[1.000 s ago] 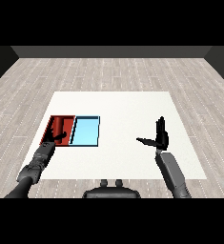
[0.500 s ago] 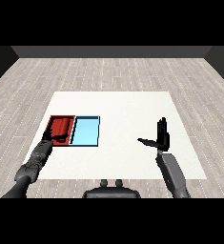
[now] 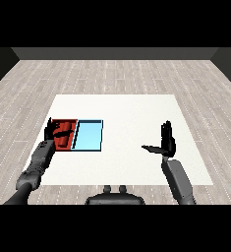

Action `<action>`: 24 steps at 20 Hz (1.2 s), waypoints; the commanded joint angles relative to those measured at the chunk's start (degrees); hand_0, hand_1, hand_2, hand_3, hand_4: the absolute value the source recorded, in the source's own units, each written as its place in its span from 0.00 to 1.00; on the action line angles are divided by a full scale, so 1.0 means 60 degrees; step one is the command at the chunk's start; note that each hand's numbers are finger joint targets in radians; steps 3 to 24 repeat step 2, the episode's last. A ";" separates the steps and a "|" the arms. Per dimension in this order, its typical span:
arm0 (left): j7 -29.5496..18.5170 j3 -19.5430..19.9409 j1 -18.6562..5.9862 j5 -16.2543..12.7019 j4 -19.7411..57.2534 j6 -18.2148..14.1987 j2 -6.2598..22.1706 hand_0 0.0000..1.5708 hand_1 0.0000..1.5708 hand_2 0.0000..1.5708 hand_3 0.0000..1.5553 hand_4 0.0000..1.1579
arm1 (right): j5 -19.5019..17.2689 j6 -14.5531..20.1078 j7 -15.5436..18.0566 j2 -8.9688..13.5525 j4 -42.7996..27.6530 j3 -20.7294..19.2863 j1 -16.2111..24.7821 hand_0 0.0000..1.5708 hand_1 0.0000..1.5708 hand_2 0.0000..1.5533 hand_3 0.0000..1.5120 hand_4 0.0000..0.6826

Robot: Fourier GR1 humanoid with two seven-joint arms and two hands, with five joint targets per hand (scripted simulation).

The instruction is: Pick the red can and put it in the red box

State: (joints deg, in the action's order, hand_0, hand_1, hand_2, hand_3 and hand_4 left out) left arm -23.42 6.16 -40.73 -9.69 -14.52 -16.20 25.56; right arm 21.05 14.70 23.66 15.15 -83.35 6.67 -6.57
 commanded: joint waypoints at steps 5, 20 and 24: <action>-0.1642 0.0312 0.0733 -0.0665 -0.1658 0.1628 -0.0416 0.00 0.00 0.00 0.00 0.00 | -0.0157 -0.0136 -0.0007 -0.0056 -0.0618 0.0361 0.0374 0.00 0.00 0.00 0.00 0.00; -0.1642 0.0312 0.0733 -0.0665 -0.1658 0.1628 -0.0416 0.00 0.00 0.00 0.00 0.00 | -0.0157 -0.0136 -0.0007 -0.0056 -0.0618 0.0361 0.0374 0.00 0.00 0.00 0.00 0.00; -0.1642 0.0312 0.0733 -0.0665 -0.1658 0.1628 -0.0416 0.00 0.00 0.00 0.00 0.00 | -0.0157 -0.0136 -0.0007 -0.0056 -0.0618 0.0361 0.0374 0.00 0.00 0.00 0.00 0.00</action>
